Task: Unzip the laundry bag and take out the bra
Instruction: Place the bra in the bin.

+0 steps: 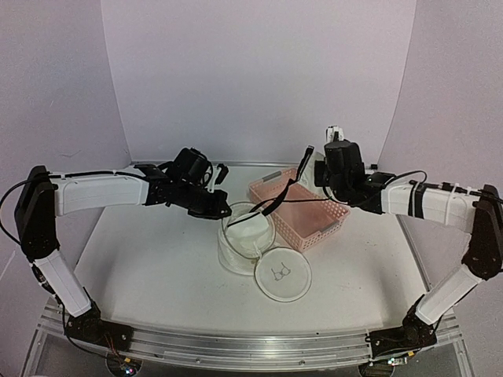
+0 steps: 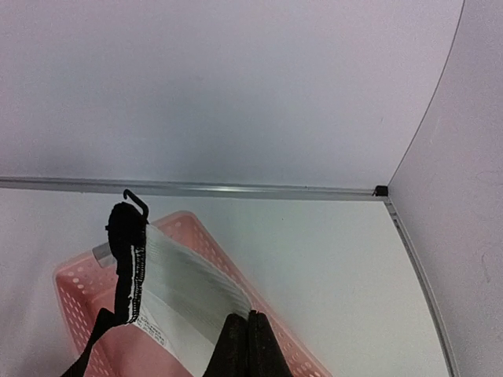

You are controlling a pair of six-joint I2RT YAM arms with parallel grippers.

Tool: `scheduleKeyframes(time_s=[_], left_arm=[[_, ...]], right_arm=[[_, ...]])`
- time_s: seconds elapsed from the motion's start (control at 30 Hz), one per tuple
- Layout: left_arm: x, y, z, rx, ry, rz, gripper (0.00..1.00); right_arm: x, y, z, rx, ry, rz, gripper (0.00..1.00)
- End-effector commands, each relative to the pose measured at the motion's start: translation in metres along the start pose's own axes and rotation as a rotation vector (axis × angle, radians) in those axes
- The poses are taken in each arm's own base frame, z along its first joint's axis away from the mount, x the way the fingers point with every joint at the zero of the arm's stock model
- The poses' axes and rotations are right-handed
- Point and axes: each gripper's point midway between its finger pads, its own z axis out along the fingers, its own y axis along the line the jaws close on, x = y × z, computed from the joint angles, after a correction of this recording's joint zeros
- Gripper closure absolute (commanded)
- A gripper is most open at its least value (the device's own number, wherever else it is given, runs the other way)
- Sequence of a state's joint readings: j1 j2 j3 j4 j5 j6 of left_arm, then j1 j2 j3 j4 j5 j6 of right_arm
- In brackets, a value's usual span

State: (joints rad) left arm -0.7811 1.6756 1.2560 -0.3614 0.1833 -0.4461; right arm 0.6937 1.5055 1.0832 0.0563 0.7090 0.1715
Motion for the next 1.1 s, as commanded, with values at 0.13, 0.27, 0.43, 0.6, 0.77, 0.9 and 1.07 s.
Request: scheduleKeyframes(time_s=[0.13, 0.27, 0.43, 0.6, 0.77, 0.9, 1.07], left_arm=[[-0.014, -0.017, -0.002, 0.057, -0.029, 0.041, 1.0], [-0.014, -0.018, 0.003, 0.065, -0.013, 0.046, 1.0], [-0.016, -0.02, 0.005, 0.067, -0.006, 0.053, 1.0], [-0.016, -0.02, 0.006, 0.067, -0.003, 0.053, 1.0], [-0.017, -0.02, 0.005, 0.066, -0.005, 0.054, 1.0], [-0.017, -0.021, 0.005, 0.068, -0.007, 0.053, 1.0], [-0.019, -0.021, 0.004, 0.067, -0.01, 0.055, 1.0]], right_arm=[[0.062, 0.008, 0.038, -0.006, 0.185, 0.023, 1.0], [0.075, 0.01, 0.045, -0.011, 0.217, 0.029, 0.94], [0.075, 0.016, 0.043, -0.055, 0.233, 0.03, 0.69], [0.059, 0.027, 0.031, -0.156, 0.218, 0.041, 0.61], [0.036, 0.058, 0.002, -0.415, 0.182, 0.036, 0.54], [0.034, 0.086, -0.025, -0.641, 0.179, -0.026, 0.47], [0.036, 0.116, -0.051, -0.857, 0.148, -0.092, 0.43]])
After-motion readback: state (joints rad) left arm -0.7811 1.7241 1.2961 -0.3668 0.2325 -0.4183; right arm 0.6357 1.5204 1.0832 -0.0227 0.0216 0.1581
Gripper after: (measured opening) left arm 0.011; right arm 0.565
